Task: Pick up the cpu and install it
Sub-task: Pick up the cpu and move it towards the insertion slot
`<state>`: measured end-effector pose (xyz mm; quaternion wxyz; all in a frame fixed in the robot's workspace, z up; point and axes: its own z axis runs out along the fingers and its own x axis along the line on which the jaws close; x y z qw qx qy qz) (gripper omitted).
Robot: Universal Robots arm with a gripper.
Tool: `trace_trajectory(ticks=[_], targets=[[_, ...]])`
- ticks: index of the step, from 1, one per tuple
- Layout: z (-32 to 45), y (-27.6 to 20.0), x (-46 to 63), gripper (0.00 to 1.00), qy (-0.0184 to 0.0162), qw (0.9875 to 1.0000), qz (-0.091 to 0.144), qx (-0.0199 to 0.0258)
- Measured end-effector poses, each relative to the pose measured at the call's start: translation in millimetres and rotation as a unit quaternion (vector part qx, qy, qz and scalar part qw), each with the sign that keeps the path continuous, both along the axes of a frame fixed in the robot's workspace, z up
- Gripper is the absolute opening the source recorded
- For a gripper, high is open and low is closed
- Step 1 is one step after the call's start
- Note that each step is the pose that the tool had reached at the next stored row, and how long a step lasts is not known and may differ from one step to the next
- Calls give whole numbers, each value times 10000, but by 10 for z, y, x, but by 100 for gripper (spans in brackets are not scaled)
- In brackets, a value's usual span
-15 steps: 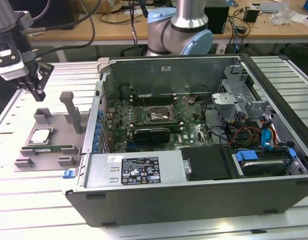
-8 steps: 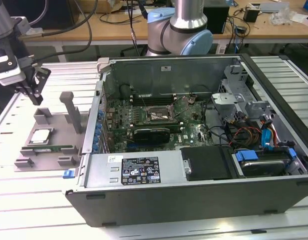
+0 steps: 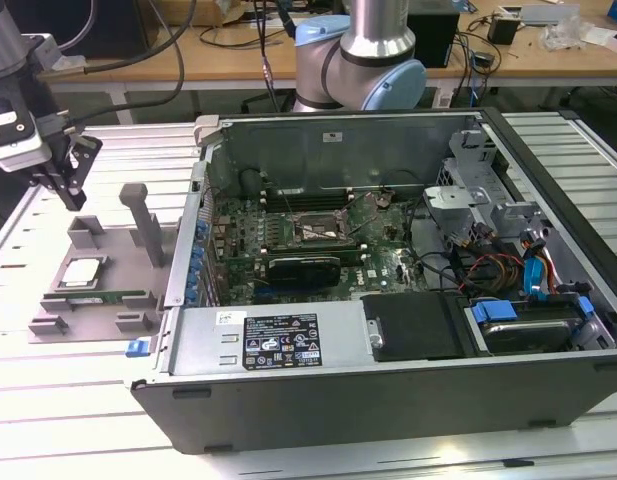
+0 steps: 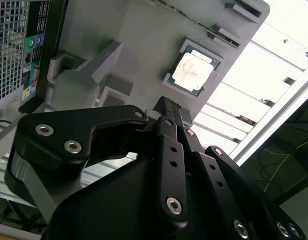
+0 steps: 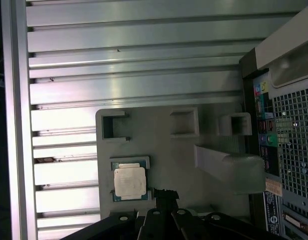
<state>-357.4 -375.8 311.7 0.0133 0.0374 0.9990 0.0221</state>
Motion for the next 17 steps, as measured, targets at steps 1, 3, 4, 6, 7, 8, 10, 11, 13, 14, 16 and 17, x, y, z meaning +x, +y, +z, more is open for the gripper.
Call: trace_trajectory(ticks=[1, 3, 4, 6, 7, 8, 10, 11, 13, 14, 16, 17], targets=[[0, 0, 0, 11, 0, 10000, 0, 0], [-2, 0, 0, 11, 0, 10000, 0, 0], [-5, 0, 0, 11, -1, 10000, 0, 1], [-19, 1, -18, 11, -3, 10000, -1, 1], [-31, 0, -41, 11, -5, 10000, 0, 0], [-52, -1, -71, 11, -6, 10000, 0, 0], [-98, -4, -116, 11, -10, 10000, 0, 1], [-135, -4, -146, 11, -13, 10000, 0, 1], [-206, -4, -184, 11, -14, 10000, 0, 0], [-226, -4, -192, 11, -14, 10000, 0, 0], [-270, -5, -218, 11, -13, 10000, 0, 0], [-294, -6, -233, 11, -13, 10000, 0, 0]])
